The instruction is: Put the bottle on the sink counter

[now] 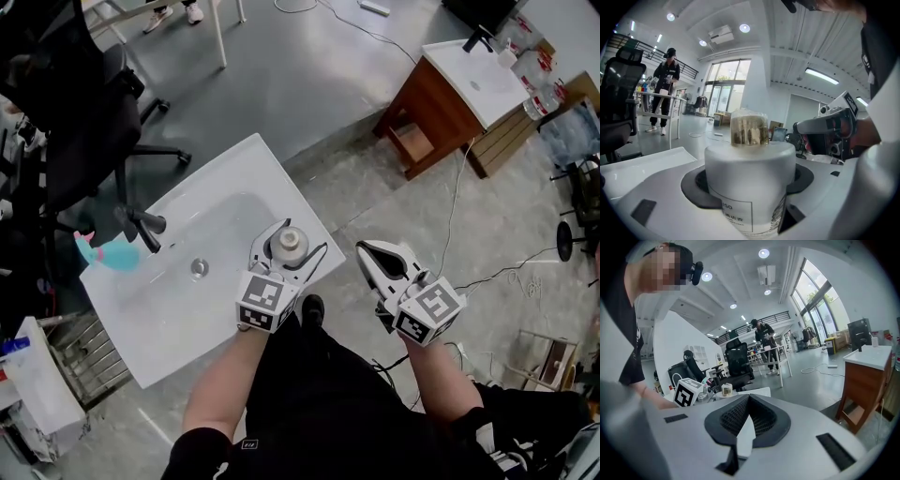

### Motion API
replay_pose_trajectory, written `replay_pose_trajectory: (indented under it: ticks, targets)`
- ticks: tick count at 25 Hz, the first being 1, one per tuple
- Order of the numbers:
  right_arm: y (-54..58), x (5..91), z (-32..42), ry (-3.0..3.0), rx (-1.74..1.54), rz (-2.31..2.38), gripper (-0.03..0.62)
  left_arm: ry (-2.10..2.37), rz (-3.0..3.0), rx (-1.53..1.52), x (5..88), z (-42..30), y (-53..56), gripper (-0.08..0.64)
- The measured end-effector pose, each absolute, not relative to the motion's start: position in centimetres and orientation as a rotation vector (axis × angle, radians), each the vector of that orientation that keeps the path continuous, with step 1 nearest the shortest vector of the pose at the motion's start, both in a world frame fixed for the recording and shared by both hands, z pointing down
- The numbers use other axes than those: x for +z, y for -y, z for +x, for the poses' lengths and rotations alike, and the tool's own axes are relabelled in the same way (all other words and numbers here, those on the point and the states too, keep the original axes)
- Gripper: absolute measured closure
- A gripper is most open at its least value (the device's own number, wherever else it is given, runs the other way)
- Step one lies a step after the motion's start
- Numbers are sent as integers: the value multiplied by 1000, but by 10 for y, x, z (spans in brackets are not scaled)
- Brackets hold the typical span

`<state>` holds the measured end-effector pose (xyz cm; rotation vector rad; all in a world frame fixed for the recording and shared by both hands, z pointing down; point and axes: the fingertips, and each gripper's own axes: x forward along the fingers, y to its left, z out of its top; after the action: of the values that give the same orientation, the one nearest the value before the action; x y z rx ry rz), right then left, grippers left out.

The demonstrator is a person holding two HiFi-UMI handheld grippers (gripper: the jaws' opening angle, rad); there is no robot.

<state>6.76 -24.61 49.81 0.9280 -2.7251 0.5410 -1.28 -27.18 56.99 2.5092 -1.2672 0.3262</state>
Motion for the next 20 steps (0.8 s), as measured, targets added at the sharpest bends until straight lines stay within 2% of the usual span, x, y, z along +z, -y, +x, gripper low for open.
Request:
replay_pose_trajectory:
  ticks: [20]
  targets:
    - [246, 519, 87, 2679, 574, 959, 578, 1193, 2515, 516, 646, 25, 287, 222]
